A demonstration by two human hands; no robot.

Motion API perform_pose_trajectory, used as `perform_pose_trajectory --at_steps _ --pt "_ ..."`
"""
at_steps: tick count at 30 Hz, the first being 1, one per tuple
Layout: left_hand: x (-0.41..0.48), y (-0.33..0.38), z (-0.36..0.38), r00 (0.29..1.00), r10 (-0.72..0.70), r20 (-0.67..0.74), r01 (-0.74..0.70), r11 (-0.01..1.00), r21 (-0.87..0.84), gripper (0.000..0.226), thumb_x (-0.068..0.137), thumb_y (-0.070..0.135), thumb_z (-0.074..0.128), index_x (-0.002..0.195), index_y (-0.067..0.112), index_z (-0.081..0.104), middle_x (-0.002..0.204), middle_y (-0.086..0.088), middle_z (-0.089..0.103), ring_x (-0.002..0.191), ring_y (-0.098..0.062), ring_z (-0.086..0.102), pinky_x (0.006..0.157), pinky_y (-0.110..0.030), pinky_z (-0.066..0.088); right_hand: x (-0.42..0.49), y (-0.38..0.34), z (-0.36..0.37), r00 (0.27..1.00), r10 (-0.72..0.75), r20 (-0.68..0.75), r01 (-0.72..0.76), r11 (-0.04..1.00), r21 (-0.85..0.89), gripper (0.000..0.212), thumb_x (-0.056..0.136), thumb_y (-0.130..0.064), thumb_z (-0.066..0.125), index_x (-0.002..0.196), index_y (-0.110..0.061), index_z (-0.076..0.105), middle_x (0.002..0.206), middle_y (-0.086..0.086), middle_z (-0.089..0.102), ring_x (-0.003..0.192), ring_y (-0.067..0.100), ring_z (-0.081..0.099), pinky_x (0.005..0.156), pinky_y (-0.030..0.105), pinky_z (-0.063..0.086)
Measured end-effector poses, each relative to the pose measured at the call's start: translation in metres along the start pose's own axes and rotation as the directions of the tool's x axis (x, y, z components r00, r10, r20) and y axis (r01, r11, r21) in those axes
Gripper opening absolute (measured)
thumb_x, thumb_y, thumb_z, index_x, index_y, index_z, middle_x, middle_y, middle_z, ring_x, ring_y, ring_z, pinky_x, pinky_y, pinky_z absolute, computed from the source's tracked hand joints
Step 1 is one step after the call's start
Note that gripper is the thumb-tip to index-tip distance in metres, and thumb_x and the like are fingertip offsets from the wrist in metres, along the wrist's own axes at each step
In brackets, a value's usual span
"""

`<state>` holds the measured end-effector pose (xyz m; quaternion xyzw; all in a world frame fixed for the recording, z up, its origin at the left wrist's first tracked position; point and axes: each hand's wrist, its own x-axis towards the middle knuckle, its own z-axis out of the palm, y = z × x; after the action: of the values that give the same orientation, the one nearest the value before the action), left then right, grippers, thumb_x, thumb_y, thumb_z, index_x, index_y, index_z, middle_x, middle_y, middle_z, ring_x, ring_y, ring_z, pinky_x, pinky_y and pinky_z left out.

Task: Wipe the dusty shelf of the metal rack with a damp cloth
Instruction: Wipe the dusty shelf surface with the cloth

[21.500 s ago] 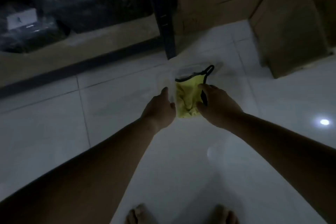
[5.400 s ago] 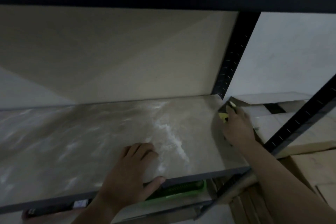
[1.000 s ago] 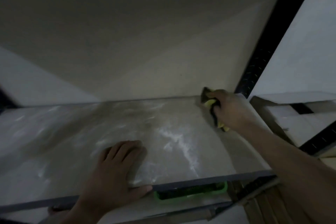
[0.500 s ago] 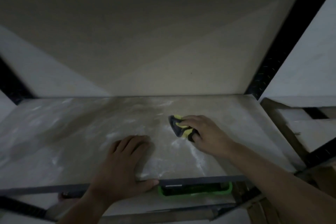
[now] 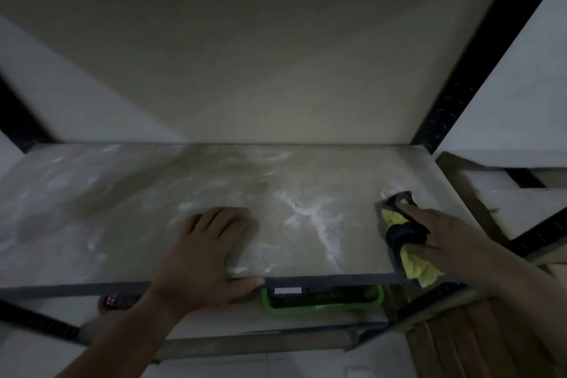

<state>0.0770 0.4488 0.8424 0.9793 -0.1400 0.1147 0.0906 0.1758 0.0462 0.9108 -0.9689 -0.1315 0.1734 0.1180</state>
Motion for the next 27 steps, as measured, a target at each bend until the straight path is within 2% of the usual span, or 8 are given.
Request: perform_pose_trajectory --at_steps 3,6,13,17,20,22,24,27 --pt "0.0 0.001 -0.001 1.0 0.001 -0.004 -0.001 1.0 -0.004 0.092 0.076 0.088 0.056 0.143 0.025 0.056 0.148 0.006 0.05 0.136 -0.021 0.048 0.111 -0.036 0.03 -0.015 -0.018 0.012 0.987 -0.082 -0.135 0.091 0.994 0.063 0.063 0.081 -0.031 0.076 0.136 -0.036 0.047 0.115 -0.01 0.056 0.1 0.006 0.056 0.074 0.008 0.041" --pt "0.001 0.001 -0.002 1.0 -0.004 0.01 0.004 1.0 0.001 0.092 0.077 0.09 0.052 0.143 0.025 0.056 0.148 0.006 0.05 0.136 -0.021 0.048 0.11 -0.037 0.032 -0.017 -0.052 0.031 0.964 -0.165 -0.208 0.195 0.971 0.135 0.057 0.071 -0.031 0.084 0.123 -0.035 0.062 0.107 -0.012 0.06 0.096 0.007 0.061 0.08 0.014 0.044" --pt "0.002 0.001 -0.002 1.0 0.0 0.028 0.0 1.0 0.015 0.092 0.081 0.09 0.048 0.145 0.025 0.055 0.149 0.003 0.051 0.136 -0.024 0.048 0.108 -0.04 0.035 0.037 -0.147 0.054 0.92 -0.198 -0.338 0.287 0.928 0.239 0.044 0.08 -0.024 0.075 0.122 -0.027 0.063 0.11 -0.003 0.057 0.095 0.012 0.056 0.072 0.016 0.038" --pt "0.001 0.002 -0.003 1.0 0.001 0.014 -0.001 1.0 -0.008 0.09 0.08 0.089 0.05 0.143 0.025 0.057 0.148 0.003 0.051 0.137 -0.024 0.049 0.108 -0.04 0.035 0.046 -0.119 0.02 0.928 -0.162 -0.334 0.296 0.867 0.401 0.04 0.078 -0.011 0.071 0.117 -0.021 0.067 0.107 -0.005 0.062 0.092 0.009 0.058 0.068 0.002 0.038" --pt "0.002 0.002 -0.003 1.0 0.01 0.005 -0.01 1.0 -0.01 0.089 0.08 0.089 0.049 0.143 0.026 0.057 0.148 0.004 0.051 0.136 -0.024 0.049 0.108 -0.041 0.036 0.047 -0.054 -0.011 0.858 -0.018 -0.514 0.188 0.941 0.281 0.043 0.079 -0.001 0.064 0.12 -0.012 0.064 0.113 0.005 0.059 0.096 0.012 0.052 0.076 0.004 0.035" --pt "0.002 0.002 -0.002 1.0 0.01 -0.001 -0.01 1.0 -0.013 0.09 0.08 0.089 0.049 0.143 0.026 0.057 0.148 0.005 0.051 0.136 -0.023 0.049 0.108 -0.041 0.036 0.055 -0.009 -0.02 0.82 0.066 -0.568 0.007 0.992 0.125 0.038 0.08 -0.002 0.063 0.118 -0.006 0.062 0.121 0.02 0.058 0.096 0.025 0.055 0.085 0.026 0.044" --pt "0.002 0.001 -0.001 1.0 0.009 0.0 -0.009 1.0 -0.01 0.09 0.08 0.089 0.048 0.144 0.026 0.056 0.148 0.005 0.051 0.136 -0.023 0.049 0.109 -0.04 0.035 0.067 0.018 -0.014 0.875 0.113 -0.471 -0.147 0.989 -0.036 0.044 0.081 -0.023 0.068 0.121 -0.006 0.056 0.128 0.028 0.052 0.109 0.043 0.053 0.094 0.051 0.045" --pt "0.003 0.001 -0.001 1.0 0.011 0.006 -0.011 1.0 -0.001 0.09 0.08 0.09 0.048 0.143 0.026 0.057 0.148 0.006 0.051 0.136 -0.023 0.049 0.108 -0.039 0.033 0.077 0.018 0.011 0.878 0.278 -0.391 -0.316 0.948 -0.036 0.072 0.087 -0.062 0.045 0.138 -0.012 0.041 0.141 0.021 0.041 0.124 0.043 0.042 0.103 0.052 0.036"
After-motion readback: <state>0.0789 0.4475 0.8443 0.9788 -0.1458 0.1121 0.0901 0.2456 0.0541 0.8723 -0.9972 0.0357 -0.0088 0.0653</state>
